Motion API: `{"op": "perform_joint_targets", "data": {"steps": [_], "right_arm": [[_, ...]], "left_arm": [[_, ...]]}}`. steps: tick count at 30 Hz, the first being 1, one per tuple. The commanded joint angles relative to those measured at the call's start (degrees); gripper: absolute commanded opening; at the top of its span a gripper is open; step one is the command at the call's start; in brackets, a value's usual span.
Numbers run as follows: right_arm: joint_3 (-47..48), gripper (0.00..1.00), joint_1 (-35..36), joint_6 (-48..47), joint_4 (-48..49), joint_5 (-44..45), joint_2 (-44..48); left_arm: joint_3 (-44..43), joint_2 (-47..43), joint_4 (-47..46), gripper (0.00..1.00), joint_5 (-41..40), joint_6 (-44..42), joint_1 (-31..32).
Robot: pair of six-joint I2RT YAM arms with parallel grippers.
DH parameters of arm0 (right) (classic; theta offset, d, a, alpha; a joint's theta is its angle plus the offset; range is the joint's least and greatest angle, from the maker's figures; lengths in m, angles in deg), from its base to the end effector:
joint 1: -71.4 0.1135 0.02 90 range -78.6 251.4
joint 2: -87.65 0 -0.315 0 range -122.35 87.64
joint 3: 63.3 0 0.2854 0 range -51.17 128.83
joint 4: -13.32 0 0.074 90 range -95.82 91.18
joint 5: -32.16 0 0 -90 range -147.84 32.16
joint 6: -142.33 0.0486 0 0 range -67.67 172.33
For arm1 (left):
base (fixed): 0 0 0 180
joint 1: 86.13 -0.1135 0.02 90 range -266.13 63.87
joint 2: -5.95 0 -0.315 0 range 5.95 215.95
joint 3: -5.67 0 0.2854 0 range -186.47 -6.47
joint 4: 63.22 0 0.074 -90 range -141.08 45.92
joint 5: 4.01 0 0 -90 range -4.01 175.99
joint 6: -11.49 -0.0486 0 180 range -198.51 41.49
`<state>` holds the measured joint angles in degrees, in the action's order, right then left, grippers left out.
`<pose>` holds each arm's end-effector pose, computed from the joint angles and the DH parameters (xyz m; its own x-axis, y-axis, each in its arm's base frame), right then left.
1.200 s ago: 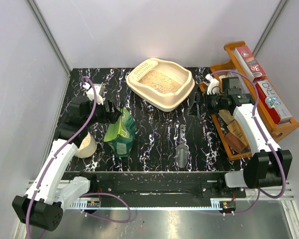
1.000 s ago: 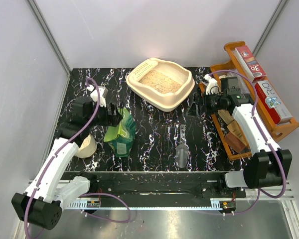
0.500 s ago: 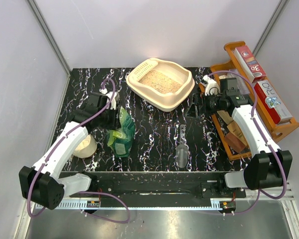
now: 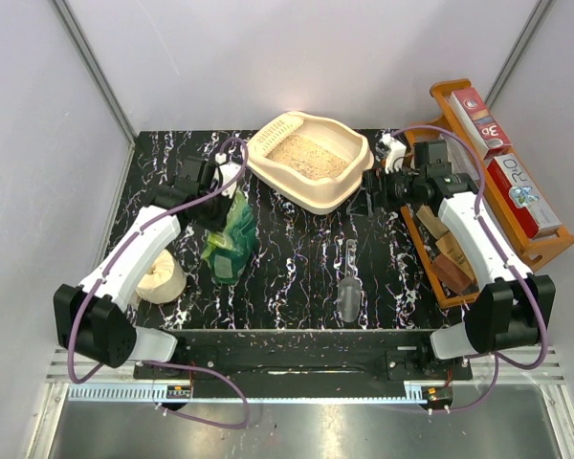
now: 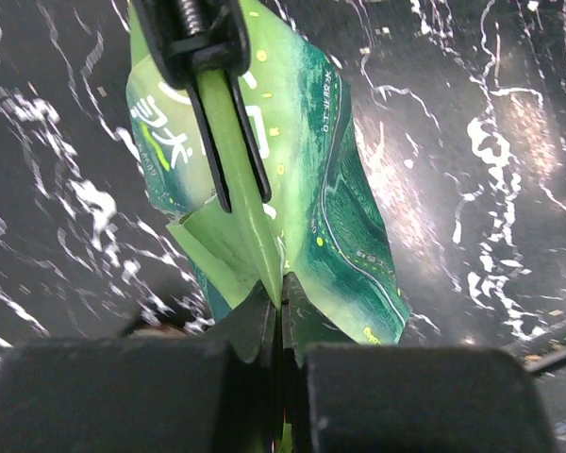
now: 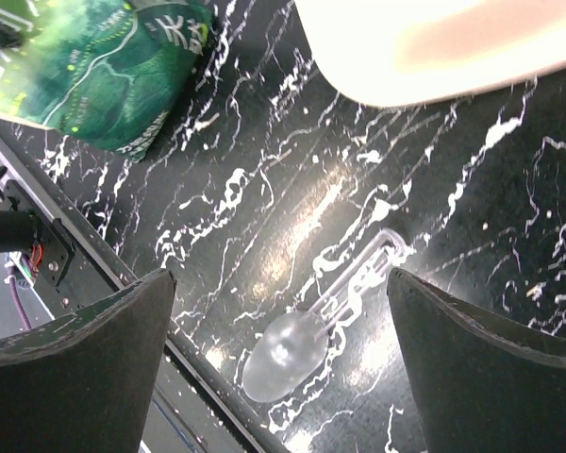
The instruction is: Fill the litter box with clean litter
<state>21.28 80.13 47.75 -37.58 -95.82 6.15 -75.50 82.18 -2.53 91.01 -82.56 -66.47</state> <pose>0.3254 0.0802 0.3572 -0.6879 -0.1693 -0.7057 -0.5849 0.7051 0.4010 0.2794 -0.1043 0.3428 -0.7495 0.3425 -0.5665 0.4355 0.8996 -0.0324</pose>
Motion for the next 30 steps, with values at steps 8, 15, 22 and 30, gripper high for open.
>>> {"op": "perform_joint_targets", "data": {"steps": [8, 15, 22, 30], "right_arm": [[5.3, 1.00, 0.8, 5.5, 7.8, -5.3, -1.7], [5.2, 1.00, 0.8, 0.8, 6.8, -8.6, -0.7], [11.7, 0.98, 6.3, -21.0, -4.3, -12.7, -2.5], [20.5, 0.96, 14.1, -39.4, -11.9, -11.6, -8.1]], "left_arm": [[-8.2, 0.9, -11.5, 0.00, 24.1, -24.8, 0.2], [-1.6, -7.0, -10.1, 0.00, 32.3, -31.3, 2.0], [3.0, -7.4, -10.9, 0.14, 27.0, -36.9, 2.0], [3.6, -8.6, -12.1, 0.54, 28.1, -28.1, 1.6]]}}
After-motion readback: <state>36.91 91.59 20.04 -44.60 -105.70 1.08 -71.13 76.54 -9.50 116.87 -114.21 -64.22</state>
